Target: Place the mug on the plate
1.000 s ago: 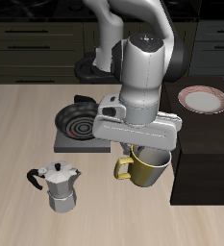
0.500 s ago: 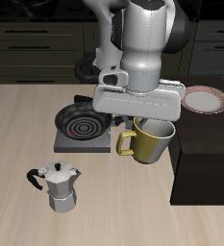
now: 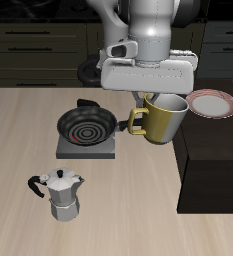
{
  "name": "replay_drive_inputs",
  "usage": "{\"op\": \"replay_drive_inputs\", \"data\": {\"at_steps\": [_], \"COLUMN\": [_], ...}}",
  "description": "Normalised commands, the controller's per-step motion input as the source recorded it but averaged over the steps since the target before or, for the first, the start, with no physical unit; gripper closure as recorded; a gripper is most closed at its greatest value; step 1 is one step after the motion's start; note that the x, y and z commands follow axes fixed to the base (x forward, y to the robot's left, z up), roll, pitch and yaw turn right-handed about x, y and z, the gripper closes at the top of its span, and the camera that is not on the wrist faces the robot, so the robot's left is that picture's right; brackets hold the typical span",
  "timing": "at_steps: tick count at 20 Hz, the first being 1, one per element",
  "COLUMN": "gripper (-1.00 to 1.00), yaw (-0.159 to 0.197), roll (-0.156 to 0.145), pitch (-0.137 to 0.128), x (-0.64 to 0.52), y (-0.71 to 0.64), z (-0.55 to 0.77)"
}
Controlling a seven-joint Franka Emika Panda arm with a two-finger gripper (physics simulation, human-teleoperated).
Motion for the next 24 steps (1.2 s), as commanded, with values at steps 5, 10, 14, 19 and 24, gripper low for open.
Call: {"op": "replay_drive_inputs", "data": {"at_steps": [5, 10, 14, 19, 24], "gripper": [1.00, 1.00, 1.00, 1.00, 1.00], "yaw": [0.042, 0.039, 0.015, 0.050, 0.030], "roll": [0.022, 0.025, 0.002, 0.025, 0.031], "pitch": [-0.082, -0.069, -0.049, -0.075, -0.027], "x": [-0.38, -0.37, -0.27, -0.42, -0.37], "y": [0.12, 0.09, 0.03, 0.23, 0.24], "z": [0.47, 0.48, 0.39, 0.31, 0.11]}}
